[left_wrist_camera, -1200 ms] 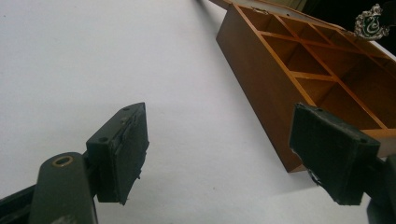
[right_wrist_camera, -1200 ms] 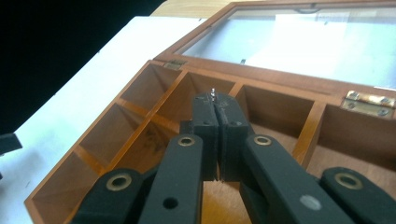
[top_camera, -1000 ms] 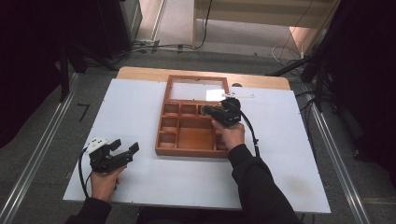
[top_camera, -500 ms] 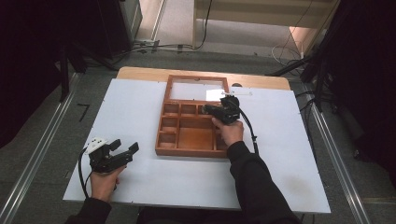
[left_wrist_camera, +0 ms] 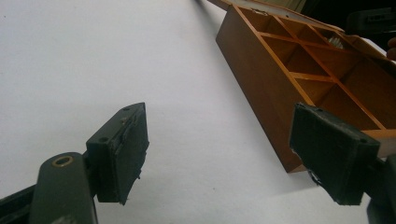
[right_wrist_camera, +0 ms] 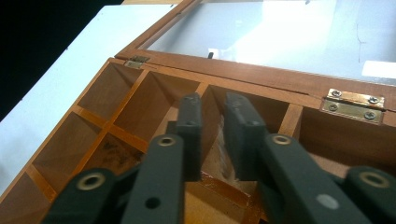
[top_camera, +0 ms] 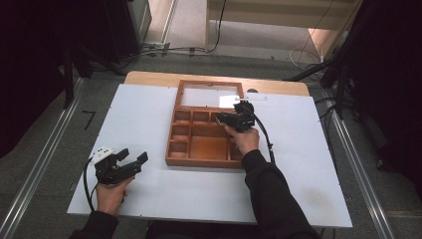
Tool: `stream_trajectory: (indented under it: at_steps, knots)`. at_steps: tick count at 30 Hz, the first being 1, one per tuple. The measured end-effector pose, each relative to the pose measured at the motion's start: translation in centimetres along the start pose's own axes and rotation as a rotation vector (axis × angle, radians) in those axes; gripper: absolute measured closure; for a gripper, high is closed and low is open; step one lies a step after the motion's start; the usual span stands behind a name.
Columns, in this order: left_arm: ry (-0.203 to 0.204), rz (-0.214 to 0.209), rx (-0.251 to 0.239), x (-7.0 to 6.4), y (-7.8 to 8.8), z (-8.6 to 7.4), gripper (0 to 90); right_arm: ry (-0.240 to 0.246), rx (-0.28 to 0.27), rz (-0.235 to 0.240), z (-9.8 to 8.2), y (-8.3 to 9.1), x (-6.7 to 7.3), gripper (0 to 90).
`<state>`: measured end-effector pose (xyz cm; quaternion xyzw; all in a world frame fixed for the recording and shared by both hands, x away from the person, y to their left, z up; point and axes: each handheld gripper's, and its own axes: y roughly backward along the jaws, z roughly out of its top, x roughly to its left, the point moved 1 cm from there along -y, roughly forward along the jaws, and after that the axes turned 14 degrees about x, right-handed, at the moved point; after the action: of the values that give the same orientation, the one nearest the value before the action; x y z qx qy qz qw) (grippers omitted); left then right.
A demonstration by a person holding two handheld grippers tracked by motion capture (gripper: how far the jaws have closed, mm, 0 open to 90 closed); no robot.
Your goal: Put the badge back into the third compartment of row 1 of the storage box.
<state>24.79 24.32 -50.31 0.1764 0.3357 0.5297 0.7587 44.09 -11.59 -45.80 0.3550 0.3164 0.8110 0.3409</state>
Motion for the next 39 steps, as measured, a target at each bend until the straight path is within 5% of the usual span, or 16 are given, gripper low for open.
stream_trajectory:
  at_steps: [8,25,39]
  knots:
    - [0.000,0.001,0.002,0.0,0.0,0.0,20.2,-0.004,0.008,0.005,0.0,0.5,-0.1,53.2]
    - [-0.003,-0.002,0.003,-0.1,-0.1,0.0,20.1,0.038,0.031,-0.028,-0.8,1.5,0.5,32.7]
    - [-0.009,-0.003,0.011,-0.2,-0.2,0.0,20.1,0.068,0.019,-0.023,-2.6,3.5,0.1,25.7]
